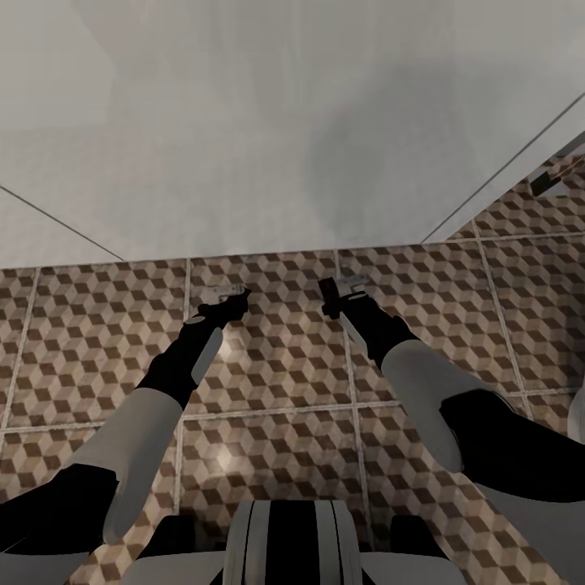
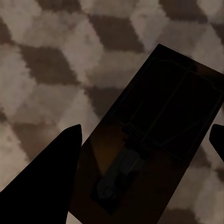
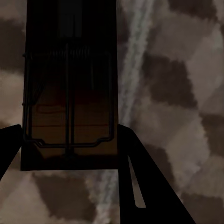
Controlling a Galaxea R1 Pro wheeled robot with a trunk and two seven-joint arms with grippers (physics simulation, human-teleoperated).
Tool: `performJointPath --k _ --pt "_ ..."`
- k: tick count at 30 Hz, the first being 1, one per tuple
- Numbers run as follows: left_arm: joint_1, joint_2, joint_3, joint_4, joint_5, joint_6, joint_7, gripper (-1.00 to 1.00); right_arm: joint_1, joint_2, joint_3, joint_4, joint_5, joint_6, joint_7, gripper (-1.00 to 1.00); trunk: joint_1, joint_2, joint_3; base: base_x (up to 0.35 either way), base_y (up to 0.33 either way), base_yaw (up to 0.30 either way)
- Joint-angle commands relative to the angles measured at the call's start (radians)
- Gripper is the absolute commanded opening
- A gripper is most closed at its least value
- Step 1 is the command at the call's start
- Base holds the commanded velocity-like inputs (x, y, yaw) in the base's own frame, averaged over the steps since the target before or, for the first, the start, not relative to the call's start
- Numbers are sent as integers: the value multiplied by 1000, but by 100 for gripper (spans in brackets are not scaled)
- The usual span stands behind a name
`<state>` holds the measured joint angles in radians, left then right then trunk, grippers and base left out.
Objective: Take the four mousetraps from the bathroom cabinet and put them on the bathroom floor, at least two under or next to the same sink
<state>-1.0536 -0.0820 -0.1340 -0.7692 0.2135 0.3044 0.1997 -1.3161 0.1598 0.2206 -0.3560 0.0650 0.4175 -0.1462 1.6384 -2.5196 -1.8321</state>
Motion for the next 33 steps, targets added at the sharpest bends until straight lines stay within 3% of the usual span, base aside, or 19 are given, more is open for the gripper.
performJointPath --k 1,23,33 --pt "0 1 -4 -2 10 4 9 -100 0 0 5 -1 4 7 -1 -100 0 0 0 0 0 0" --pt "0 1 -4 -1 10 4 9 -100 0 0 7 -8 3 -3 2 -100 0 0 0 0 0 0" --pt "0 2 -4 -1 10 4 9 -100 0 0 9 -15 3 -77 37 -100 0 0 0 0 0 0"
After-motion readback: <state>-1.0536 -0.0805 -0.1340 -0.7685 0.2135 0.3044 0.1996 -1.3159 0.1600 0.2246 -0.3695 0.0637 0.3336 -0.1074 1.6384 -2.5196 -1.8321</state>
